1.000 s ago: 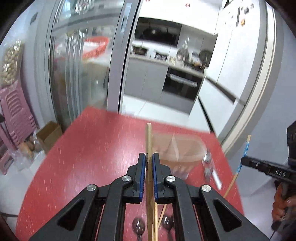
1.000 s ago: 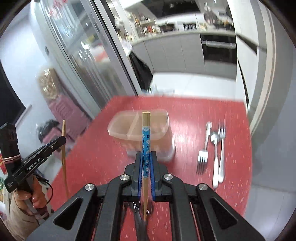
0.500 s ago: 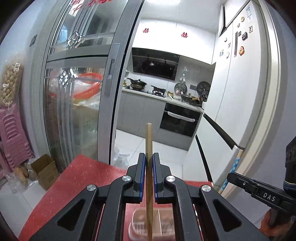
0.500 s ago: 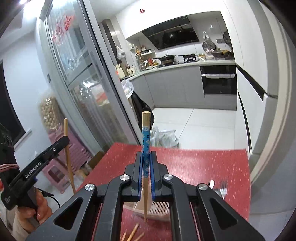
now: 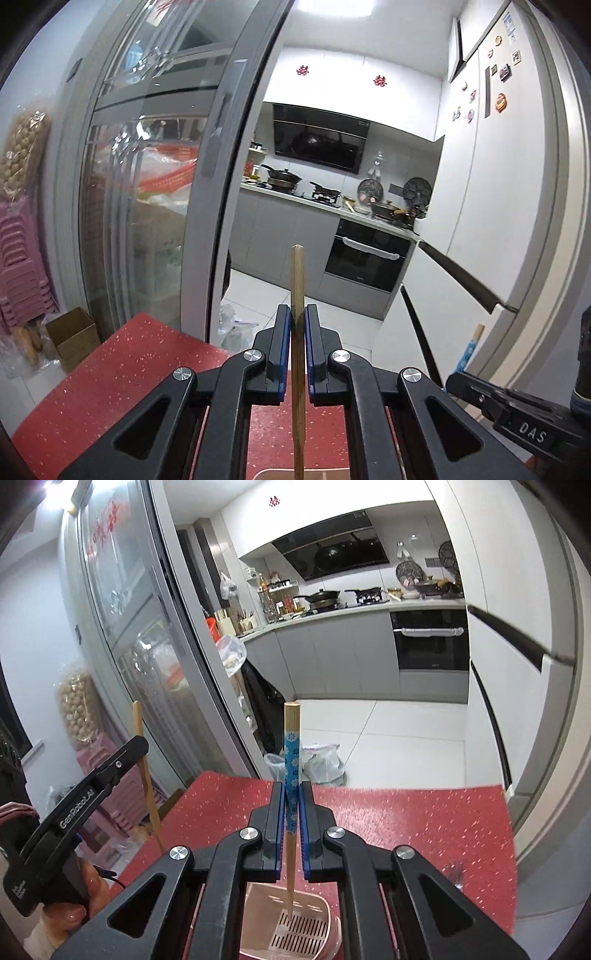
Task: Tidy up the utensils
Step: 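Lift both chopsticks and carry them over the beige utensil holder, then open both tools to drop the chopsticks into the holder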
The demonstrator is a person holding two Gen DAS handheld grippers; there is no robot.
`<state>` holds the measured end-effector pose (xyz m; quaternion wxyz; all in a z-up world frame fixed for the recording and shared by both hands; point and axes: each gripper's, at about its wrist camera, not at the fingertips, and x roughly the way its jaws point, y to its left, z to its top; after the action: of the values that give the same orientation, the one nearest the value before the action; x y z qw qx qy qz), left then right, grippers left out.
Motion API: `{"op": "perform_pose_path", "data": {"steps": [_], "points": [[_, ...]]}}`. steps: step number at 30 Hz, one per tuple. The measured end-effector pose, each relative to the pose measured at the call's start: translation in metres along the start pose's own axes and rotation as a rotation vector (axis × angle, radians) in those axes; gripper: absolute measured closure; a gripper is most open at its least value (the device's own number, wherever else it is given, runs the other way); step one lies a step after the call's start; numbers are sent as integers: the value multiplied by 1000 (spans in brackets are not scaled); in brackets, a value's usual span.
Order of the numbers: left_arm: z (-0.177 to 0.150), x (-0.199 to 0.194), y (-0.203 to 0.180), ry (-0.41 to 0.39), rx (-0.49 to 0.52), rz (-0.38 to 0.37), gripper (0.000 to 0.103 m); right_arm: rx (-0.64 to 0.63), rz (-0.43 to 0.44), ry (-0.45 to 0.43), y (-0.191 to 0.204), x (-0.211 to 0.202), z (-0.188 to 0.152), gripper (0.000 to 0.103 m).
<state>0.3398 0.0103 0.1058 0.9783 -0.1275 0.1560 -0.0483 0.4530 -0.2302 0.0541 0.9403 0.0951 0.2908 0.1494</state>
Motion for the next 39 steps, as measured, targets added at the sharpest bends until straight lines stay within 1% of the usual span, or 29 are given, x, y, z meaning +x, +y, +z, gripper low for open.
{"op": "perform_pose_path", "data": {"steps": [4,6,8,9,11,15,18,23,28,32,33,34,35,36,39], "points": [[-11,8,10,-27,-14,28,72,-2,3,20,-9,13,-22,95],[-10,14,12,-27,-29,20,72,8,3,38,-13,18,-29,95],[-12,17,10,-24,-12,31,72,12,1,51,-16,21,-33,95],[-14,18,8,-3,2,27,72,12,1,55,-16,21,-35,95],[-22,17,4,9,39,43,72,5,2,67,-16,22,-39,95],[-36,16,-2,61,77,57,72,3,9,90,-18,21,-48,95],[-46,16,-5,101,117,80,72,24,10,121,-22,25,-54,95],[-63,12,-4,152,169,102,72,18,7,142,-24,26,-62,95],[-72,9,6,198,149,115,72,17,22,168,-22,25,-64,95],[-73,2,9,223,143,123,72,34,47,201,-23,24,-66,93],[-74,0,9,226,143,126,72,39,50,204,-24,22,-66,85],[-74,-4,11,230,142,129,72,44,54,204,-24,20,-67,68],[-74,-7,13,239,137,130,72,51,57,200,-25,16,-67,50],[-75,-11,14,246,133,129,72,55,63,188,-26,10,-67,45],[-77,-19,19,261,131,138,72,48,65,179,-25,-2,-69,43]]}}
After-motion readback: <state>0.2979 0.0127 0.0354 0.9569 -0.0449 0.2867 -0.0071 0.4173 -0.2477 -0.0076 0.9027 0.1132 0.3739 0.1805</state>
